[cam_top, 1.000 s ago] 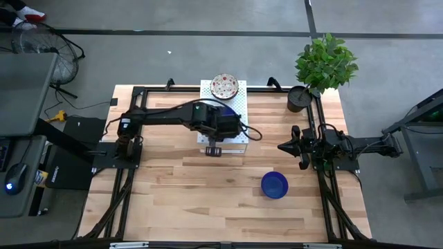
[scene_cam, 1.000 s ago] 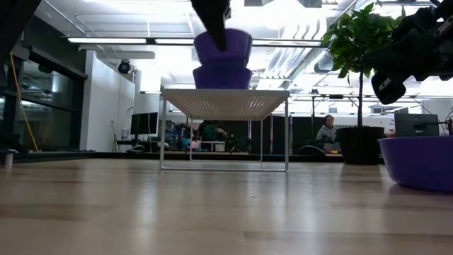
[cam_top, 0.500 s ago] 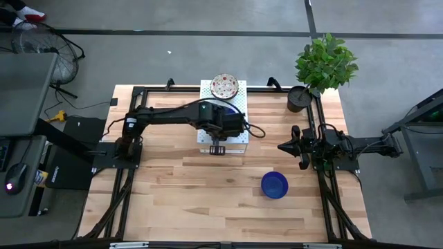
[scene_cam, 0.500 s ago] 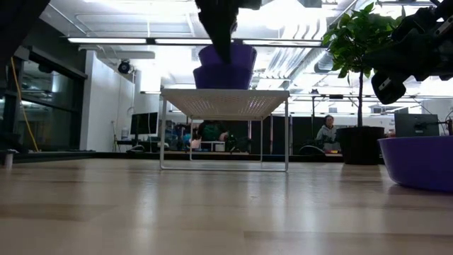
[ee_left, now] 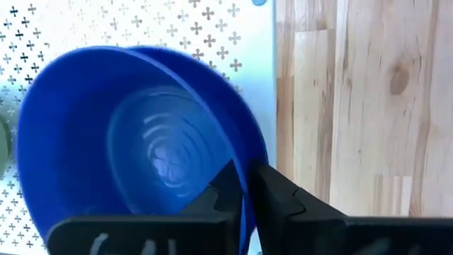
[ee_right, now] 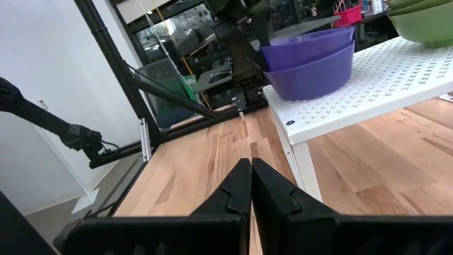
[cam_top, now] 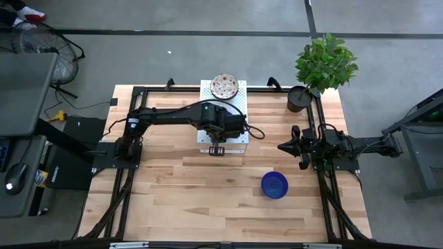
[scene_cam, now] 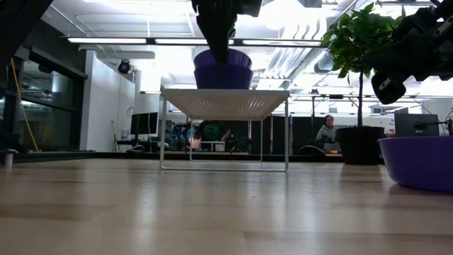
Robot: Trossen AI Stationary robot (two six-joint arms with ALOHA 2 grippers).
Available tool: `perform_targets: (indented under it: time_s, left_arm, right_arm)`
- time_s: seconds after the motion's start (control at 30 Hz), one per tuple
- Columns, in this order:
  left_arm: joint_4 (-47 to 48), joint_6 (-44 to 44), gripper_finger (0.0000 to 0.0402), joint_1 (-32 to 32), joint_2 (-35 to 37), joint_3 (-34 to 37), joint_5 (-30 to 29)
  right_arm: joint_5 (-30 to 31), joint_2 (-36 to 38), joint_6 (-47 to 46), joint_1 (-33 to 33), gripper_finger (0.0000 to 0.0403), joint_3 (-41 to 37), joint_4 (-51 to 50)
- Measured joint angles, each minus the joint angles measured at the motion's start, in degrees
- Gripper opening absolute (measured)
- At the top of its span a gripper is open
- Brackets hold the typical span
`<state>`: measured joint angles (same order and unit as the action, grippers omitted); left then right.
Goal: Pick & Place Mini bowls
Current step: Stack the left violet bowl on top of the violet bowl on the shelf
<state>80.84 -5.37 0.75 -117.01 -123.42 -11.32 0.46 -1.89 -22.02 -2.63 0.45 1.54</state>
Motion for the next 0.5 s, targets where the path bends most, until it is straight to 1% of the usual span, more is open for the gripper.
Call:
perform_targets:
  time_s: [0.33, 0.5]
  left_arm:
    - [-0.13, -0.43, 0.0073, 0.0, 0.0, -0.12, 0.31]
    - [0.48, -2.03, 0.0099, 0.0, 0.0, -2.96, 0.42]
  right_arm:
    - [-0.01, 0.0, 0.01, 0.02, 0.0, 0.02, 0.0]
    - [-0.01, 0.0, 0.02, 0.02, 0.0, 0.0, 0.0]
